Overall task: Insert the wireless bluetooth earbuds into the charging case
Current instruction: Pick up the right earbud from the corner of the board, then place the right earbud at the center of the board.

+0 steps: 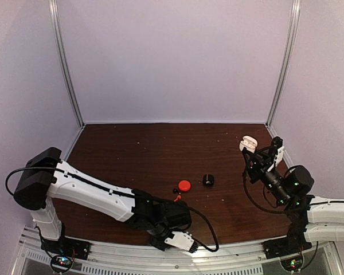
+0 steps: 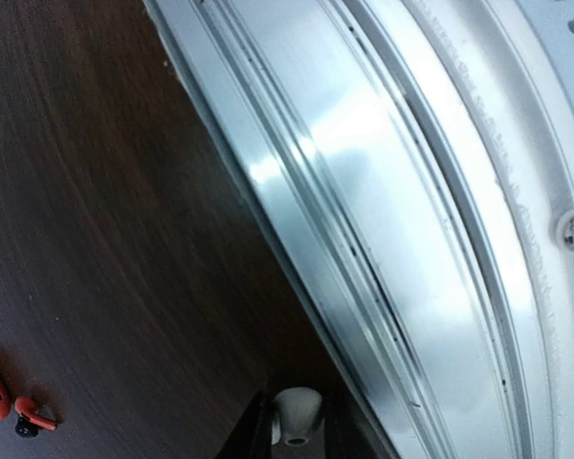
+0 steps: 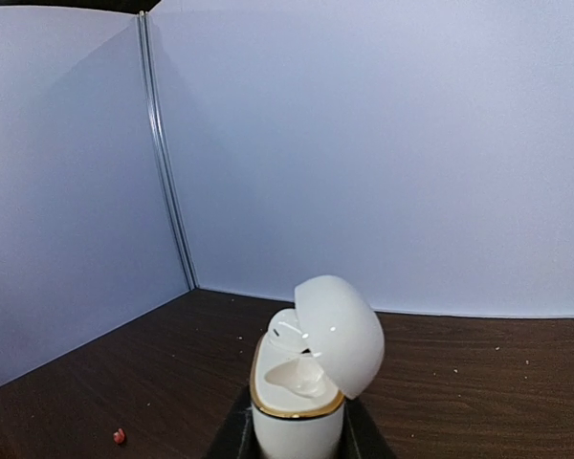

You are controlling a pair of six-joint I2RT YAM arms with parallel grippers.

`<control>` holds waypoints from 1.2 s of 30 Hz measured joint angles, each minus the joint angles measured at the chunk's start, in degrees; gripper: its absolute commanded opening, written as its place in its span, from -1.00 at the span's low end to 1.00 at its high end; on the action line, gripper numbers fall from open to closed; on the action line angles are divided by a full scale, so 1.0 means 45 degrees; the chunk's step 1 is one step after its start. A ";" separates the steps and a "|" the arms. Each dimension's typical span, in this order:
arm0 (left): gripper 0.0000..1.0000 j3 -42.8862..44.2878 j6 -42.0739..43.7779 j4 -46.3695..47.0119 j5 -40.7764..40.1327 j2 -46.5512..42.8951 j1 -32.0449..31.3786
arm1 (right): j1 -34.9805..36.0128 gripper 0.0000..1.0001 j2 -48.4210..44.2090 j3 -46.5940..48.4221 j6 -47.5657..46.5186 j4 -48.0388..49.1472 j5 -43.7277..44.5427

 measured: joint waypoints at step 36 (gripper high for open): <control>-0.69 0.0398 -0.7961 0.0189 0.2118 -0.0685 0.6052 | -0.0083 -1.00 0.0680 -0.0068 0.0053 -0.0053 -0.0257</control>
